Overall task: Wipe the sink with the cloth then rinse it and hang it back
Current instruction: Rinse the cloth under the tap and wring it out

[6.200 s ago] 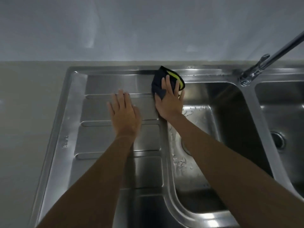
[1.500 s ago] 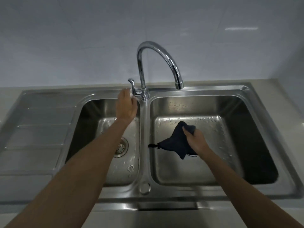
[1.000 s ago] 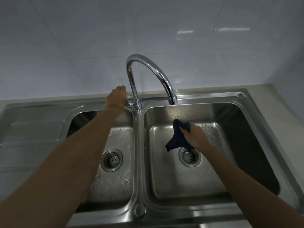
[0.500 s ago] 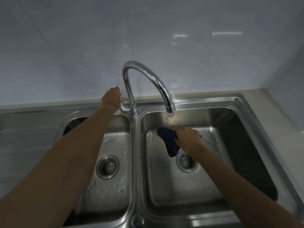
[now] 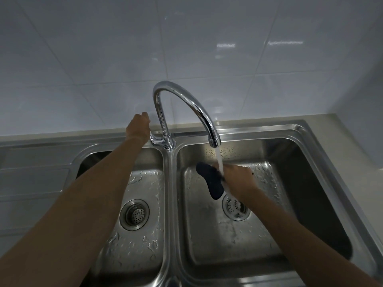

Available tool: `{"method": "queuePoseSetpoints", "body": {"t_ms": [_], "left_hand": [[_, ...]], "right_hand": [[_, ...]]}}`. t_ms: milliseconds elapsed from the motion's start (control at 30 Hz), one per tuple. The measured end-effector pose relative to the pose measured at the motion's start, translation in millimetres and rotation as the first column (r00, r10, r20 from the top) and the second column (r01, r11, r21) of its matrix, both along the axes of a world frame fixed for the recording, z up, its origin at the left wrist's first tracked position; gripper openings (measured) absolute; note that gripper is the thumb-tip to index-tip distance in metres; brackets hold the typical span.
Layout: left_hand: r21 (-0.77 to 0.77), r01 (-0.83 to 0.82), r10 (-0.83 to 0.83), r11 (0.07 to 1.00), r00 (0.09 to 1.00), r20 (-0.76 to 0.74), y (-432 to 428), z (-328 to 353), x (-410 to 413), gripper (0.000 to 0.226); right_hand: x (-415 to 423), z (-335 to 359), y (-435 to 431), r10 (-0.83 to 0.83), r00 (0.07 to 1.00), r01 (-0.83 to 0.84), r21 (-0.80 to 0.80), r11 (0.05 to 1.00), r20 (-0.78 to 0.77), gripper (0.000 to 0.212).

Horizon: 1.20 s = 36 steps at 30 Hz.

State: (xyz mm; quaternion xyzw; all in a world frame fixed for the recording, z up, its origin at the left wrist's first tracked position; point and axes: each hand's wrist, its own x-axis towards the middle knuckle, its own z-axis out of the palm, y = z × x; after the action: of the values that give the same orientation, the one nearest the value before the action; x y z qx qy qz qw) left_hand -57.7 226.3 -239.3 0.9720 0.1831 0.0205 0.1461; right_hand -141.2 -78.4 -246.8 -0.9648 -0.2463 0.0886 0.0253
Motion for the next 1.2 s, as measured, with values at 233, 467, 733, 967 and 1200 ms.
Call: {"method": "queuePoseSetpoints", "body": {"t_ms": [233,467,733,967,1200], "left_hand": [[-0.323,-0.207,0.267,0.923,0.952,0.153,-24,5,-14,0.039],[-0.635,-0.160,0.483,0.755,0.792,0.374,-110,-34,-105,0.012],[-0.785,-0.580,-0.141,-0.218,0.815,-0.563,-170,-46,-131,0.076],[-0.755,-0.492,0.059,-0.434,0.821,-0.568,-178,-37,-115,0.053],[-0.893,-0.336,0.121,-0.300,0.915,-0.385,-185,-34,-110,0.041]], "right_hand": [[-1,-4,-2,-0.017,1.000,0.017,0.047,0.999,-0.003,0.027],[-9,-7,-10,-0.062,0.996,0.050,0.179,0.982,0.061,0.031],[-19,-21,-13,-0.055,0.975,-0.018,0.326,0.945,0.213,0.040],[-46,-52,-29,0.172,0.956,-0.248,0.337,0.908,0.238,0.073],[-62,-67,-51,0.046,0.997,0.010,0.647,0.762,-0.069,0.057]]}}
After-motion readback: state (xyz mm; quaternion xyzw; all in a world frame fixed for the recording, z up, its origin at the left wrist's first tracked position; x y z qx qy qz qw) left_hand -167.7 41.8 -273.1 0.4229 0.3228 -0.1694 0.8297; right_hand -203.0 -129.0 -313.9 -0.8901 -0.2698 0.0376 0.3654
